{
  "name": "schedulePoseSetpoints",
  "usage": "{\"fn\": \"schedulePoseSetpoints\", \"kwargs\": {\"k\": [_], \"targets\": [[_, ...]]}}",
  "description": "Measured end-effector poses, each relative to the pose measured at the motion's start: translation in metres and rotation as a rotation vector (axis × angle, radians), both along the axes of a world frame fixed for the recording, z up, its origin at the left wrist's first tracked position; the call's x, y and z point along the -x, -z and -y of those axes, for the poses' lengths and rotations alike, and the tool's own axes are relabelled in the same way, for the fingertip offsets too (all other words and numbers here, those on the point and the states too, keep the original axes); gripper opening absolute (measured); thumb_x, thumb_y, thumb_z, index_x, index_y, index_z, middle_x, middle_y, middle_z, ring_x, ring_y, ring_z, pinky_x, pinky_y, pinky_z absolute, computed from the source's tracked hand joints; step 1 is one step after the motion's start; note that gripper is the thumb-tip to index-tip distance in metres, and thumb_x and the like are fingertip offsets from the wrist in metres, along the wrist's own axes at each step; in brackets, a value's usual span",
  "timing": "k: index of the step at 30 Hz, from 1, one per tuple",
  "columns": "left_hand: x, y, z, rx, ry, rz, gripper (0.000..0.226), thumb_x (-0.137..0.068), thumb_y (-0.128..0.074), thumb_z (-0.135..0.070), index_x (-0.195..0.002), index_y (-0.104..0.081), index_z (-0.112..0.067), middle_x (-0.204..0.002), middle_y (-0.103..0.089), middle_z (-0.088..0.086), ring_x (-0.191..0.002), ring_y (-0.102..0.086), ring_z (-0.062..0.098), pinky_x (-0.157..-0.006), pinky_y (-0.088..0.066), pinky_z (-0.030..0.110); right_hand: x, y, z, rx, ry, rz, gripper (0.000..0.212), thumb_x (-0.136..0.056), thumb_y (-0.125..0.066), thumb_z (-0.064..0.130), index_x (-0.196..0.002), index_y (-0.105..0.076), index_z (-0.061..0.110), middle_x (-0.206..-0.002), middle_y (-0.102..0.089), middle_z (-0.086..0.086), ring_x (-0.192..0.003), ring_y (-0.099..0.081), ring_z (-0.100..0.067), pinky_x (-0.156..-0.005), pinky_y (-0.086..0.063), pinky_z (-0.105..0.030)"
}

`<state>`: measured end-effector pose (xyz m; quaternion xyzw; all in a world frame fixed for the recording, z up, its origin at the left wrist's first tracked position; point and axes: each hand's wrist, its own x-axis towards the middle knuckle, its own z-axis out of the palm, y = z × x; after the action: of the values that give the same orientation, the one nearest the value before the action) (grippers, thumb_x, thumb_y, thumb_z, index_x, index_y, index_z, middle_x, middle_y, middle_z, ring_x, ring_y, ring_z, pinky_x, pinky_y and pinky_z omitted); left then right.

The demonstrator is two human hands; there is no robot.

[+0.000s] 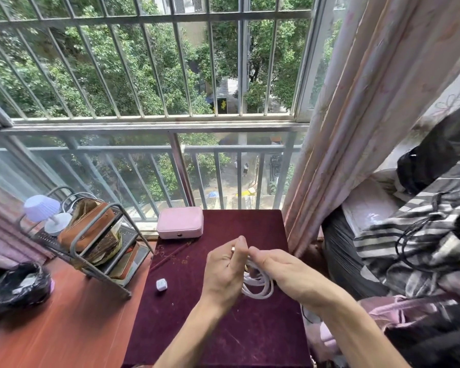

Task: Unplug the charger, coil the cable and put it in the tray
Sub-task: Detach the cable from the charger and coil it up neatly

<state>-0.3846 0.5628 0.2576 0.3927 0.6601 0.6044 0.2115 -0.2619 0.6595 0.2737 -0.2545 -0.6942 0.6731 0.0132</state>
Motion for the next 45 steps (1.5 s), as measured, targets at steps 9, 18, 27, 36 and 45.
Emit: {"fn": "schedulePoseSetpoints", "kwargs": {"k": [9,18,27,36,45], "targets": [[-0.007,0.035,0.001,0.090,0.035,0.186,0.070,-0.094,-0.043,-0.057,-0.060,-0.056,0.003,-0.054,-0.056,-0.002,-0.053,-0.050,0.013,-0.053,-0.041,0.031,-0.001,0.038,0.004,0.315,0.016,-0.120,0.055,-0.103,-0.062,0.044,-0.109,-0.071,-0.011,-0.105,-0.072,-0.015,-0.104,-0.065,-0.025,-0.103,-0.051,-0.044],[-0.007,0.059,0.004,0.266,0.002,0.266,0.067,-0.110,-0.039,-0.031,-0.048,-0.064,-0.031,-0.048,-0.062,-0.014,-0.046,-0.052,-0.006,-0.049,-0.041,0.011,-0.002,0.057,-0.006,-0.183,-0.092,0.010,0.041,-0.095,-0.055,0.058,-0.081,-0.067,0.022,-0.074,-0.062,0.017,-0.069,-0.054,0.002,-0.067,-0.044,-0.017],[-0.011,0.073,0.004,0.312,-0.194,0.558,0.063,-0.106,-0.038,-0.051,-0.067,-0.072,-0.014,-0.053,-0.048,-0.004,-0.050,-0.043,0.007,-0.051,-0.042,0.018,-0.011,0.090,0.008,0.103,0.283,-0.118,0.036,-0.080,-0.084,0.052,-0.110,-0.075,0.034,-0.107,-0.082,0.006,-0.099,-0.078,-0.014,-0.088,-0.059,-0.027],[-0.012,0.098,0.025,0.262,-0.170,0.709,0.044,-0.096,-0.056,-0.055,-0.086,-0.076,-0.017,-0.067,-0.062,-0.004,-0.066,-0.060,0.009,-0.072,-0.052,0.031,-0.011,0.116,0.044,0.163,0.487,-0.044,0.016,-0.096,-0.071,0.038,-0.104,-0.081,0.027,-0.097,-0.084,-0.005,-0.082,-0.079,-0.012,-0.066,-0.058,-0.020],[0.024,0.120,0.048,0.337,-0.260,0.634,0.043,-0.093,-0.060,-0.059,-0.080,-0.075,-0.022,-0.078,-0.078,0.003,-0.076,-0.074,0.012,-0.078,-0.056,0.032,0.038,0.131,0.071,0.228,0.586,0.059,0.024,-0.097,-0.070,0.048,-0.100,-0.084,0.029,-0.095,-0.085,-0.003,-0.080,-0.078,-0.011,-0.069,-0.059,-0.022]]}}
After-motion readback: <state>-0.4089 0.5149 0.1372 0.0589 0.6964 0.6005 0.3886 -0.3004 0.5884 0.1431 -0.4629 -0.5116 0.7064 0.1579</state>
